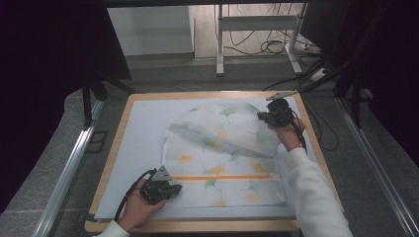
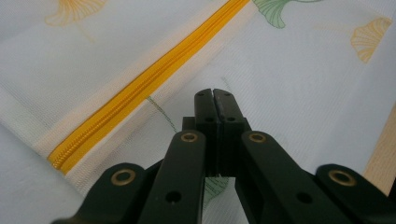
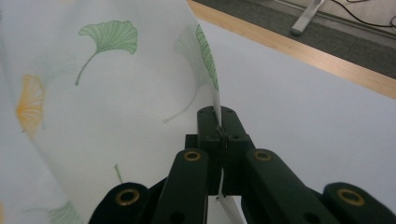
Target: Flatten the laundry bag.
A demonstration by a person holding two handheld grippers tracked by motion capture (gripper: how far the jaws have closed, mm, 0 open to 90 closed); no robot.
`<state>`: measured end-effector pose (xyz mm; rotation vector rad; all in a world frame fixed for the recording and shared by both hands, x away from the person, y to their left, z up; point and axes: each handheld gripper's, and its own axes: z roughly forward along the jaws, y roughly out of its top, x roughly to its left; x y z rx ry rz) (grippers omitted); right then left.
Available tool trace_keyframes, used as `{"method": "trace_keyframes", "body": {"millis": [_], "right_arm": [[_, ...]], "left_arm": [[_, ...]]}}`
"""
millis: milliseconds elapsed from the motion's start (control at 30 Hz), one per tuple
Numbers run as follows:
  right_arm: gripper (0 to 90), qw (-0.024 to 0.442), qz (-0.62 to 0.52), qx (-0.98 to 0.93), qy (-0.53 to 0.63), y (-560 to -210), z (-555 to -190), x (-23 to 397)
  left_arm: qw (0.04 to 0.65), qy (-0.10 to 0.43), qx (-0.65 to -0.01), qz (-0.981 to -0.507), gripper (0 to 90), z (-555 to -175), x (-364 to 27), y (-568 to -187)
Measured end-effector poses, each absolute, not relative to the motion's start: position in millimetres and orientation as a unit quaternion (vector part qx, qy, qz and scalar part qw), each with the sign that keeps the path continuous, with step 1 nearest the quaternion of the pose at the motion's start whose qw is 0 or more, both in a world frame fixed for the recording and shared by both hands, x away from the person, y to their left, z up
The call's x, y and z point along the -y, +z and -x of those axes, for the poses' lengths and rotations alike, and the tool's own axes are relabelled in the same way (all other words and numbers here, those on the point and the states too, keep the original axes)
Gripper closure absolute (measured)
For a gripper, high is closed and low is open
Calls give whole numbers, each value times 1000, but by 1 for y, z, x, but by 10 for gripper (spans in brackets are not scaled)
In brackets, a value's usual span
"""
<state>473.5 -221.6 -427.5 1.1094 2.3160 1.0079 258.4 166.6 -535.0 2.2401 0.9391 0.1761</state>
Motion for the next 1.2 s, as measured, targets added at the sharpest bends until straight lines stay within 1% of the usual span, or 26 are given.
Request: {"method": "trace_keyframes", "body": {"millis": [167,200,233,267,300,367,433,467,500,533,633,667,700,800,833,867,900,933,967,1000,1033,1067,1133,1167,1200], "right_arm": [[885,195,-408,-820,352,-440,-492,223],[876,209,-407,-822,339,-447,-501,222],[876,209,-407,-822,339,-447,-501,222],[862,226,-405,-824,325,-455,-512,221],[862,226,-405,-824,325,-455,-512,221],[773,254,-402,-830,292,-467,-530,218],[621,294,-409,-827,252,-474,-538,217],[590,305,-417,-819,249,-474,-540,218],[590,305,-417,-819,249,-474,-540,218],[557,294,-432,-806,278,-468,-541,223],[541,290,-435,-796,306,-458,-536,226],[541,275,-435,-794,322,-453,-532,228],[540,239,-428,-799,350,-443,-521,230],[538,200,-408,-810,371,-434,-498,229],[538,190,-399,-815,376,-433,-490,228],[538,190,-399,-815,376,-433,-490,228],[538,187,-391,-820,375,-432,-481,226],[531,170,-376,-827,381,-430,-459,222],[531,170,-376,-827,381,-430,-459,222],[519,158,-366,-832,386,-430,-441,220],[519,158,-366,-832,386,-430,-441,220],[500,144,-351,-840,388,-433,-420,218],[494,130,-336,-847,390,-437,-398,218],[494,130,-336,-847,390,-437,-398,218],[486,108,-320,-858,388,-445,-374,218]], "left_arm": [[346,62,-360,-864,900,-260,-168,-535],[349,60,-363,-862,900,-260,-168,-535],[347,59,-362,-863,900,-261,-168,-535],[346,57,-361,-864,900,-261,-169,-535],[346,57,-361,-864,900,-261,-169,-535],[348,55,-363,-862,900,-261,-169,-535],[348,55,-364,-862,900,-261,-169,-535],[348,54,-363,-862,900,-262,-169,-535],[349,53,-363,-862,900,-262,-169,-535],[351,51,-364,-861,900,-262,-169,-536],[350,48,-361,-863,900,-263,-170,-536],[354,46,-364,-860,900,-263,-170,-536],[353,45,-364,-861,900,-263,-170,-536],[351,47,-363,-862,900,-263,-170,-536],[351,47,-363,-862,900,-263,-170,-536],[348,48,-360,-864,900,-263,-170,-535],[348,49,-361,-864,900,-263,-170,-535],[350,49,-364,-862,899,-263,-169,-535],[350,50,-363,-862,899,-263,-169,-535],[350,50,-364,-862,899,-262,-169,-536],[351,50,-364,-861,899,-262,-169,-536],[351,50,-364,-861,899,-262,-169,-536],[351,51,-365,-861,899,-262,-169,-536],[351,51,-365,-861,899,-262,-169,-536],[351,51,-365,-860,898,-262,-169,-536]]}}
